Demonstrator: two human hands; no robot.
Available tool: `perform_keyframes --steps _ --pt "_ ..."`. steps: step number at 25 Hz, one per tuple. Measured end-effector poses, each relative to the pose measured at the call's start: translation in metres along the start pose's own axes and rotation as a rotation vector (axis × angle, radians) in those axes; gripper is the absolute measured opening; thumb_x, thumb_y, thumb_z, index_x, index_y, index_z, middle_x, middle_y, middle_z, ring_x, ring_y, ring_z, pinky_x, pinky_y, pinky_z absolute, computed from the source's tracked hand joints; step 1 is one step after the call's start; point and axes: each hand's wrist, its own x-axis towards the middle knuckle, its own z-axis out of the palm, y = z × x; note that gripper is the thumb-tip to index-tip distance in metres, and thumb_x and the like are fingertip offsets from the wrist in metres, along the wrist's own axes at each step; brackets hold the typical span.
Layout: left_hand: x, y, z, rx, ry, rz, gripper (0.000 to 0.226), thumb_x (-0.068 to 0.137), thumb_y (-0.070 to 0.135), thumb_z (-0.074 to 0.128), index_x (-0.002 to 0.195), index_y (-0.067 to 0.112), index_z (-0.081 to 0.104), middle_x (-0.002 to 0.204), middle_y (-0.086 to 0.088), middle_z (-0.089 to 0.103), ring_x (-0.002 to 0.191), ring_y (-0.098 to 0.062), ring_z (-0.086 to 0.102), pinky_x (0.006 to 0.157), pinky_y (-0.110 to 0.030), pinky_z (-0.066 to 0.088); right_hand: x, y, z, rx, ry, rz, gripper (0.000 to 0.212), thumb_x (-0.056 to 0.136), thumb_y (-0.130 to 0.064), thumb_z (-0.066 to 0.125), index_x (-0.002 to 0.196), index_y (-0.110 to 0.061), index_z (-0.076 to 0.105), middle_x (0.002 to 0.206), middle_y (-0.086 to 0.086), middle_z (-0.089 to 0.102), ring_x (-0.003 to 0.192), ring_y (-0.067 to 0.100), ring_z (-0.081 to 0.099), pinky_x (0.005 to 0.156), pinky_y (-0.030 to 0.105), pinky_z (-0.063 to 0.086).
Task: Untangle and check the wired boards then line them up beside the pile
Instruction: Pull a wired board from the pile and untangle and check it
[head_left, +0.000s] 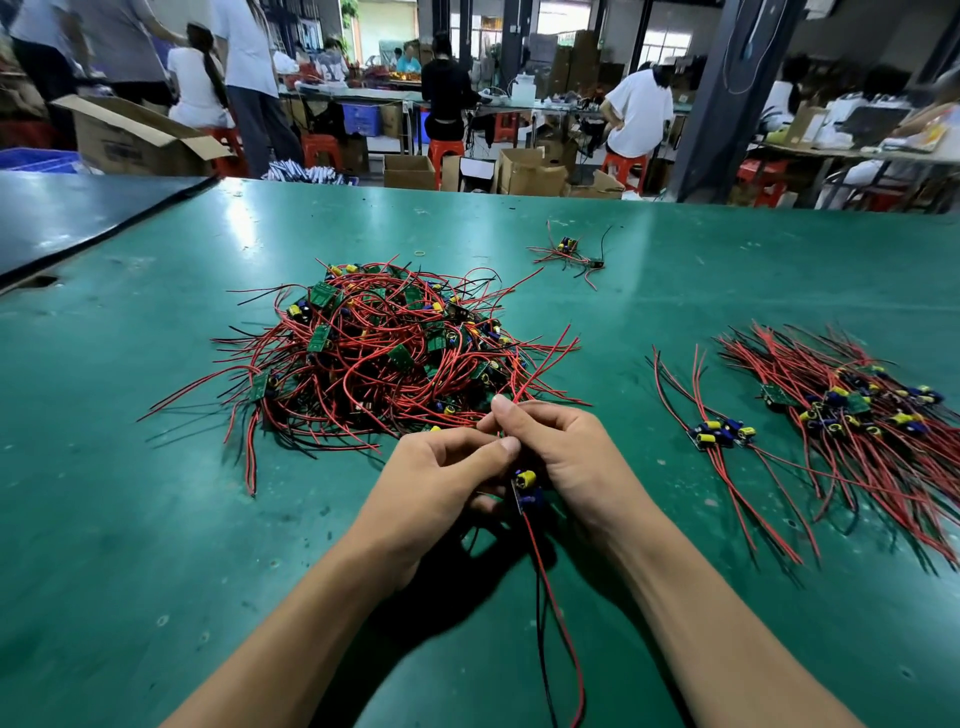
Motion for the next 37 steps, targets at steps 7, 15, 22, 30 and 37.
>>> perform_keyframes --steps 7,15,22,30,37 --pt "0.001 0.003 -0.004 0.022 0.019 -0.031 0.016 0.088 0.005 0.066 0.074 0.008 0.075 0.068 -0.008 0.065 0.057 -0.012 0.058 0.051 -0.018 0.050 0.002 -0.001 -0.003 -0.083 0.121 -0.044 0.030 0.071 -0.043 0.081 0.069 -0.015 0.072 0.060 0.006 0.051 0.052 0.012 0.042 0.052 0.018 0.037" --pt "-0.005 0.011 -0.010 0.077 -0.187 -0.003 0.010 0.084 0.007 0.067 0.080 0.007 0.076 0.068 -0.002 0.066 0.061 -0.014 0.053 0.060 -0.026 0.041 0.003 -0.013 -0.001 0.072 0.139 0.219 0.036 0.088 -0.043 0.065 0.065 -0.015 0.062 0.050 -0.008 0.038 0.037 0.005 0.029 0.039 0.018 0.024" --pt "-0.006 0.007 -0.004 0.159 -0.171 -0.028 0.010 0.085 0.006 0.069 0.081 -0.004 0.072 0.067 -0.011 0.062 0.059 -0.017 0.053 0.056 -0.021 0.044 0.009 -0.011 -0.012 0.211 0.238 0.194 0.035 0.095 -0.035 0.063 0.070 -0.010 0.060 0.052 -0.007 0.035 0.035 0.005 0.026 0.035 0.017 0.024" --pt "0.002 -0.003 -0.008 0.096 0.060 0.029 0.015 0.090 0.011 0.066 0.080 0.002 0.073 0.069 -0.012 0.064 0.058 -0.018 0.060 0.059 -0.037 0.059 0.002 0.001 -0.005 -0.069 0.010 0.126 0.032 0.072 -0.041 0.083 0.085 -0.013 0.075 0.075 0.014 0.053 0.052 0.016 0.047 0.053 0.030 0.050" --pt "0.000 -0.004 -0.008 0.188 -0.045 0.093 0.020 0.090 0.019 0.068 0.079 0.002 0.069 0.067 -0.011 0.060 0.061 -0.019 0.056 0.057 -0.024 0.048 0.006 -0.001 -0.009 0.012 0.199 0.085 0.044 0.068 -0.036 0.082 0.096 -0.008 0.063 0.053 -0.004 0.036 0.042 0.007 0.028 0.041 0.019 0.024"
